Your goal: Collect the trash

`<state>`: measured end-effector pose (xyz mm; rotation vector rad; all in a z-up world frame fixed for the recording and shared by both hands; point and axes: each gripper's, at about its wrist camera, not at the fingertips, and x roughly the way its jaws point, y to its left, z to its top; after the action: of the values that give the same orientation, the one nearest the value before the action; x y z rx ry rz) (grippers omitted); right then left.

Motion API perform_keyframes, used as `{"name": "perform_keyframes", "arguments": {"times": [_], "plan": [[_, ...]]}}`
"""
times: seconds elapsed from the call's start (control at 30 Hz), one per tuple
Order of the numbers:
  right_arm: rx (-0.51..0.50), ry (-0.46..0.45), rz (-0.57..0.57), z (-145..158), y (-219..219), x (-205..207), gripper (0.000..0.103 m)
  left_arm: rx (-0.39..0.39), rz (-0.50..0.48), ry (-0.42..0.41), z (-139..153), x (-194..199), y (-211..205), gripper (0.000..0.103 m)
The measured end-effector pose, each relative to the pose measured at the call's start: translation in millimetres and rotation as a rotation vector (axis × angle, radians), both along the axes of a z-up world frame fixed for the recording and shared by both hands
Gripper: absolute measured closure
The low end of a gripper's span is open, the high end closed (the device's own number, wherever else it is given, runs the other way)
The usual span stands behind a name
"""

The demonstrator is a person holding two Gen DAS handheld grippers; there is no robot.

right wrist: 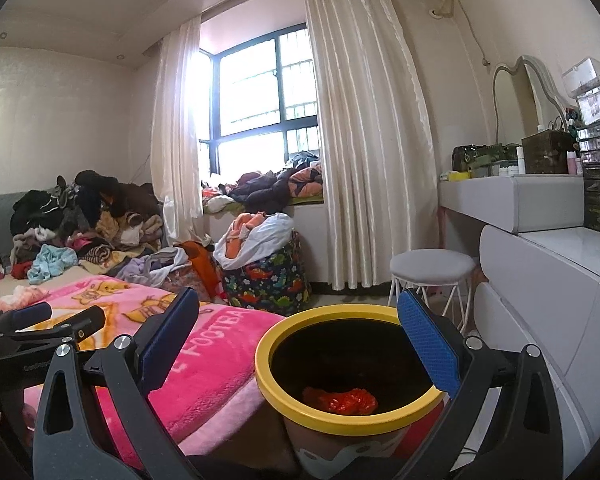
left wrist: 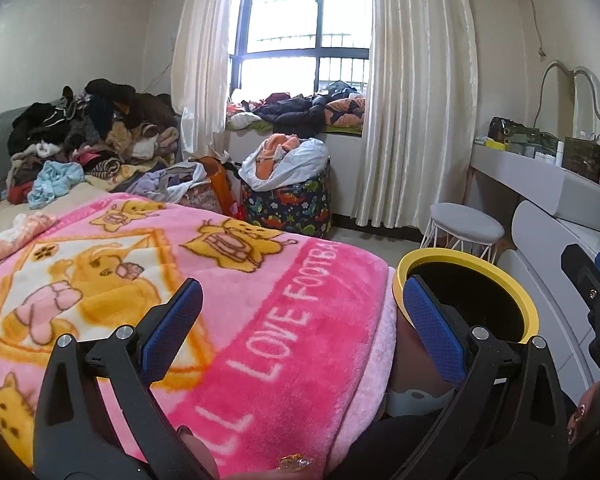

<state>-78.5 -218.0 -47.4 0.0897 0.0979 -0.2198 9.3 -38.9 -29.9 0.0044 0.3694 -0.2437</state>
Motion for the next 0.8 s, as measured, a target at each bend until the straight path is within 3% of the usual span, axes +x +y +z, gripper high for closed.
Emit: {"name": "perform_keyframes", "arguments": {"times": [0.8], "plan": [[-0.001, -0.018, 0.002, 0.7, 1.0, -3.7, 0.006, 0.004, -0.001, -0.014, 0.7, -2.6, -1.3, 0.011]]}}
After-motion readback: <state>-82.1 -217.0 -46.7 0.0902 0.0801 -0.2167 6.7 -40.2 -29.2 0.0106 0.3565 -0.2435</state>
